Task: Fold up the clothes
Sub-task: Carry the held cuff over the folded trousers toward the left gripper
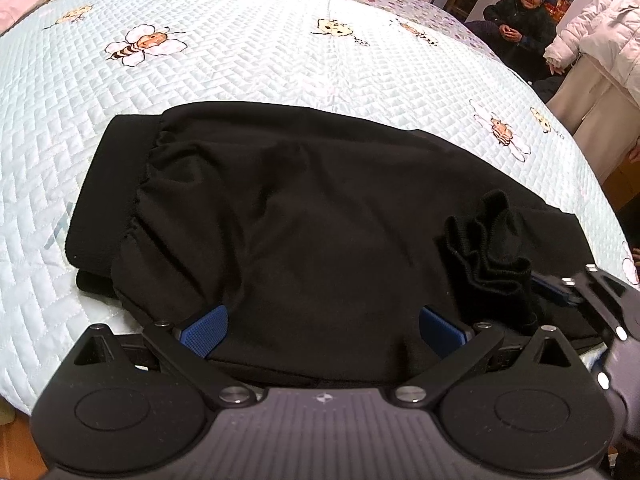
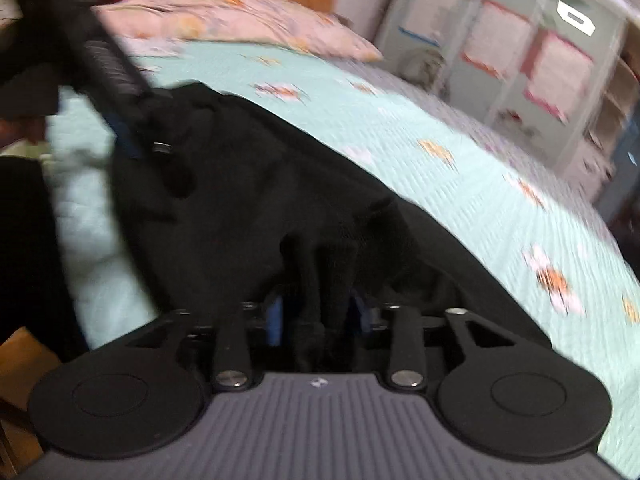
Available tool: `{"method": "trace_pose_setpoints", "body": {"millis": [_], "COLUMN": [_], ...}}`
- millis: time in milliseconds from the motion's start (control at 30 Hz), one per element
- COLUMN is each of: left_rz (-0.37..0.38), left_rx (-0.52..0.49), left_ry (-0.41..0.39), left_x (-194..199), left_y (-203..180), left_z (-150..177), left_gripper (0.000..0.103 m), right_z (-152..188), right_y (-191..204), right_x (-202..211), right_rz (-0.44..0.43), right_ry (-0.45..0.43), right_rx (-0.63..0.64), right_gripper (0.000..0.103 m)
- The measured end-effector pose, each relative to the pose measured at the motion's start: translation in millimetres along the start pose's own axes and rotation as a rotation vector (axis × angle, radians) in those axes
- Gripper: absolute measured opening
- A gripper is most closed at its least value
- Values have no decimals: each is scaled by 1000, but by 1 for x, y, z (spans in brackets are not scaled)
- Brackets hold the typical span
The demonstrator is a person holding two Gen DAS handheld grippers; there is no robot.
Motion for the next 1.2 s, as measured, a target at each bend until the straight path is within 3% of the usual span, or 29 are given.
{"method": "trace_pose_setpoints", "body": {"millis": [67, 133, 267, 367, 400, 500, 567, 633, 700, 767, 900, 1133, 1200], "left_rz": [10, 24, 99, 197, 218, 278, 324, 371, 378, 351, 362, 442, 425], "left_rx": [7, 16, 24, 60, 91, 173, 193, 201, 191, 176, 165, 332, 344], "left_ry": [-6, -17, -50, -101, -114, -139, -114, -81, -44, 18, 57, 118, 129], "left_x": [3, 6, 19, 37, 42, 52, 50, 44, 30, 9, -13, -42, -52], "left_y": [1, 2, -1, 0, 3, 8, 1, -10, -26, -41, -63, -66, -71], "left_z": [0, -1, -2, -7, -10, -19, -22, -23, -21, -17, -14, -20, -22], "left_gripper": [102, 102, 101, 101, 101, 102, 102, 102, 102, 101, 100, 100, 100], "right_z": [-5, -6, 6, 29, 35, 41, 48, 63, 75, 78, 76, 83, 86], "right_y": [2, -7, -62, -107, -113, -108, -102, -104, -105, -94, -70, -70, -70], "right_x": [15, 30, 49, 55, 56, 60, 67, 77, 90, 102, 117, 123, 122], "right_rz": [-31, -75, -102, -136, -128, -58, -3, 33, 62, 88, 121, 139, 142], "right_ry": [-58, -96, -167, -222, -222, -179, -153, -152, -149, -128, -102, -117, -124], "right_rx": [-15, -116, -528, -863, -897, -782, -726, -780, -800, -714, -586, -638, -652], "right_gripper": [69, 69, 69, 68, 68, 68, 68, 68, 68, 68, 69, 69, 70]}}
Point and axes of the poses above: each gripper's, at about its wrist camera, not at the fingertips, and x roughly against the way its jaws point, y to its left, z to its underside, the point moved 3 cm from there along -x, roughly the way its jaws point, and after that the axes turned 7 degrees about x, right-handed, at the moved point
